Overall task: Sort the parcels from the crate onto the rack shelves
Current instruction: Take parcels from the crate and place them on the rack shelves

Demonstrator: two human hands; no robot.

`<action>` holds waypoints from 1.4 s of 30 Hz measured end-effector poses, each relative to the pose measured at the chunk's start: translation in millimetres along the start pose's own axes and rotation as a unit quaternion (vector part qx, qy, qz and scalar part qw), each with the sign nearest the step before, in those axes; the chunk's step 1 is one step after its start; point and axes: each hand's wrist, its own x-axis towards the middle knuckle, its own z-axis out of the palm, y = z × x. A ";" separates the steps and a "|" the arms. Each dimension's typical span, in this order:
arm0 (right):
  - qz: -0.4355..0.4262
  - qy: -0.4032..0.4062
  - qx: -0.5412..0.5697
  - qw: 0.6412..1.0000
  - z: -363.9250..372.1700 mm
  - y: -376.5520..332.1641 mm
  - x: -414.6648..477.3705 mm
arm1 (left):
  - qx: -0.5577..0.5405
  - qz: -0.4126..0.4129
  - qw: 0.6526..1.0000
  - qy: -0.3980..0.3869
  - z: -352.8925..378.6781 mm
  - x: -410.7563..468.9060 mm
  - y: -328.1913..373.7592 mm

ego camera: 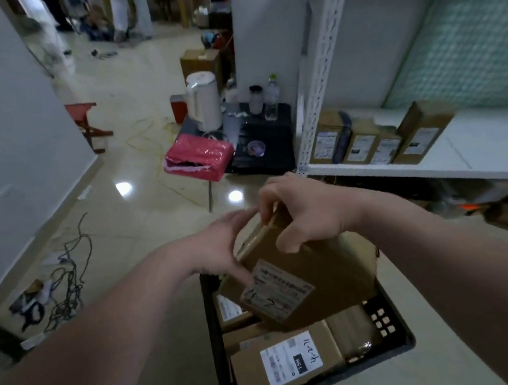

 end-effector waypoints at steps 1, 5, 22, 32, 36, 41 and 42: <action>-0.009 0.004 0.038 0.999 -15.0 -6.5 -7.9 | -0.054 0.007 0.998 -0.044 -8.2 -4.2 11.5; -0.015 0.055 0.162 0.985 -59.9 -16.7 -43.4 | -0.214 0.034 0.970 -0.111 -25.5 -19.7 47.5; 0.187 0.276 0.318 0.888 -69.9 23.2 -101.0 | -0.554 -0.018 0.820 0.144 -36.5 -31.0 101.5; 0.162 0.203 0.532 0.806 -40.9 48.2 -102.9 | -0.568 0.013 0.813 0.125 -32.7 -31.7 111.0; 0.127 0.170 0.565 0.797 -24.8 62.0 -109.7 | -0.567 0.024 0.817 0.103 -24.0 -21.3 125.5; 0.114 0.178 0.561 0.800 -18.7 74.9 -137.2 | -0.551 0.009 0.830 0.081 -11.4 -3.2 157.6; 0.114 0.193 0.565 0.794 -20.9 80.0 -144.5 | -0.545 0.009 0.835 0.078 -10.3 0.8 167.8</action>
